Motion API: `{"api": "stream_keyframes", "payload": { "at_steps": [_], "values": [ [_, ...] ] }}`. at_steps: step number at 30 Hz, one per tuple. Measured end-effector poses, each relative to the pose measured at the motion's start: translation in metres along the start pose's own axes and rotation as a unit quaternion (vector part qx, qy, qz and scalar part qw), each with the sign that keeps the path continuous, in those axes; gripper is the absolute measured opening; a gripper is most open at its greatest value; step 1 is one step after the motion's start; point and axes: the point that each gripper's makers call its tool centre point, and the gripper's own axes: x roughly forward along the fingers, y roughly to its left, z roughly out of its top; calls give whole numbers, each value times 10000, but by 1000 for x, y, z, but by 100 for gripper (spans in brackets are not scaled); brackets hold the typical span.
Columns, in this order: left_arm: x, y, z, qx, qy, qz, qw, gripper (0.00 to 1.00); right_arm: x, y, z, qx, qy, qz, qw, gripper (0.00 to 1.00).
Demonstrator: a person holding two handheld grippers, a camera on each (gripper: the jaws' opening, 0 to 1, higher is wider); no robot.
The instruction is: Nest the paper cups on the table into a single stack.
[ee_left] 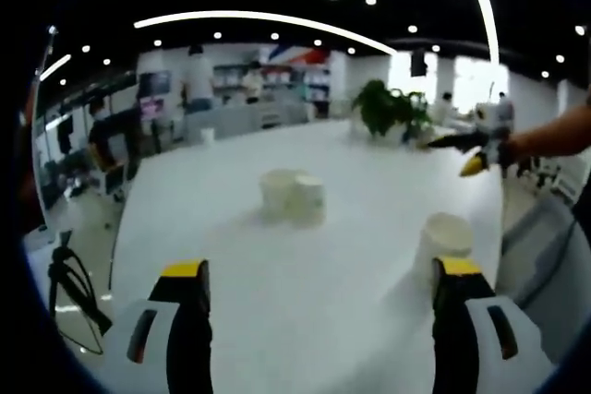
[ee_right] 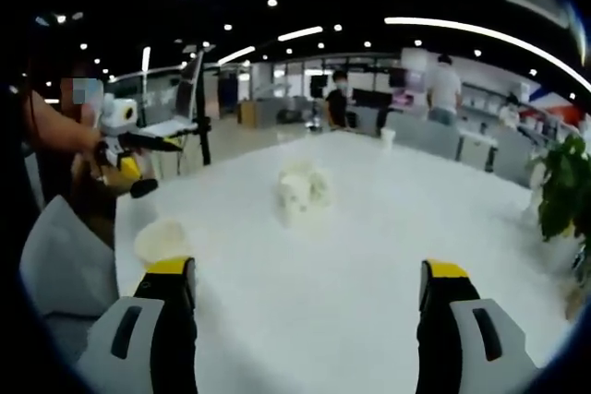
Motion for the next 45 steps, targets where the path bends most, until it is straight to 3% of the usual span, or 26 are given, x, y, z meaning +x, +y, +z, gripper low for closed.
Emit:
{"api": "stream_keyframes", "payload": {
  "at_steps": [3,11,14,22,36,45],
  "values": [
    [0,2,-1,13,-12,-8,10000,98,8,5,4,-53,-250,86,9996,100],
    [-2,7,6,-44,-184,124,9997,98,37,2,-6,112,-185,99,9997,100],
    [-1,5,2,21,-128,145,9998,98,46,2,-8,179,-151,136,9996,98],
    [-3,-2,-7,51,-44,53,10000,98,71,7,-1,140,-221,248,9993,95],
    [-9,7,2,-52,-288,225,9993,98,122,17,8,195,-359,453,9981,94],
    [-6,4,-3,-101,-234,175,9995,98,154,17,-2,191,-221,500,9983,89]
  ]
}}
